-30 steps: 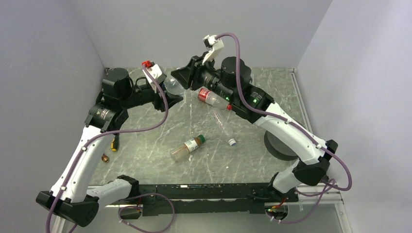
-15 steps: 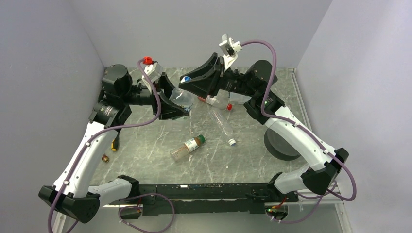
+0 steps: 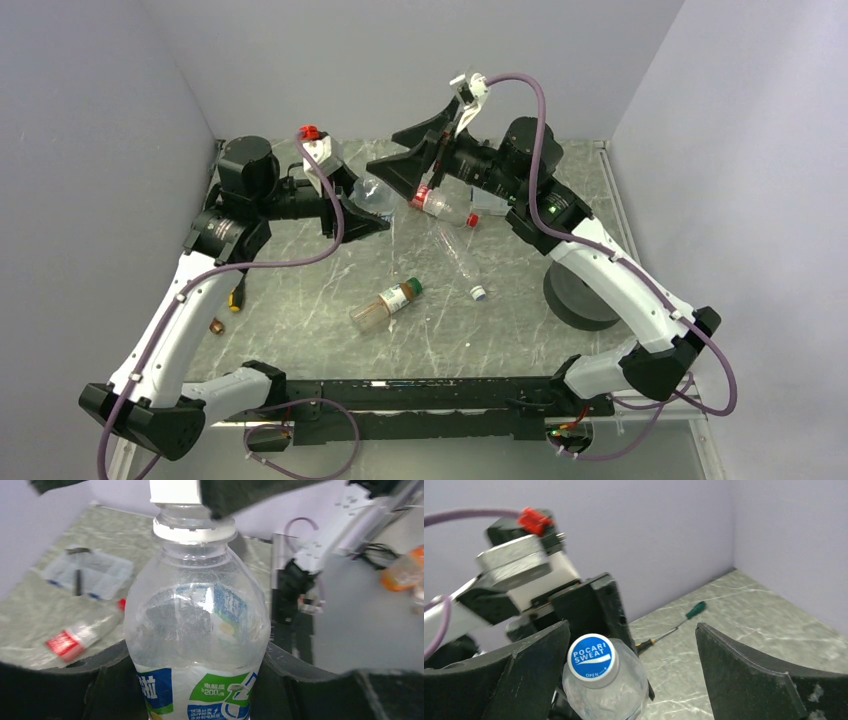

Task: Unscrew the bottle caps

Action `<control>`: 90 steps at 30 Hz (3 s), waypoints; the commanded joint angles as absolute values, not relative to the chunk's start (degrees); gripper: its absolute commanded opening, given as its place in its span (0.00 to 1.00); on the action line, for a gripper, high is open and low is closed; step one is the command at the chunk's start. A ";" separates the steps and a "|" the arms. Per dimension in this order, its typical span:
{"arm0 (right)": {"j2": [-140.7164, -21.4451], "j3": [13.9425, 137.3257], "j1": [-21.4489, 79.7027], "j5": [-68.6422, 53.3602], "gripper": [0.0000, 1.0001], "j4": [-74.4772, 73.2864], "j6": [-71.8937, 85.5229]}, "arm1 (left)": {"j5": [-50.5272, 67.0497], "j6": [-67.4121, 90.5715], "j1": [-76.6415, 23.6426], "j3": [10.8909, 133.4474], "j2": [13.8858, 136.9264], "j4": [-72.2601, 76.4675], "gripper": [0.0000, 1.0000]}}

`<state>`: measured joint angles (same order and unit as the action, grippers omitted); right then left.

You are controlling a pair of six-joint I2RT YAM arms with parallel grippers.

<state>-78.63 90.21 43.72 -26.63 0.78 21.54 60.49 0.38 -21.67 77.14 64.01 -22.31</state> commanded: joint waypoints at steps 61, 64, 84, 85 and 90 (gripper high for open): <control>-85.07 105.62 51.34 -7.02 0.10 -11.09 21.03 | 41.61 -11.30 -21.80 75.33 59.43 -21.85 0.15; -82.55 104.50 49.23 -10.90 0.09 -8.90 18.75 | 45.56 -10.67 -21.80 75.24 59.78 -22.86 0.15; -71.13 61.57 32.63 16.82 0.03 -18.70 27.36 | 50.79 -12.97 -21.79 70.65 56.45 -23.37 0.14; -71.06 59.45 32.61 18.88 0.03 -18.29 28.47 | 50.72 -13.12 -21.80 70.60 56.31 -23.48 0.14; -72.46 52.78 32.43 23.62 0.03 -16.97 31.11 | 50.36 -12.98 -21.80 69.89 55.66 -23.29 0.14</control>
<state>-73.97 54.06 32.73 15.51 -20.36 27.31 48.86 -11.99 -21.67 70.26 57.12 -24.73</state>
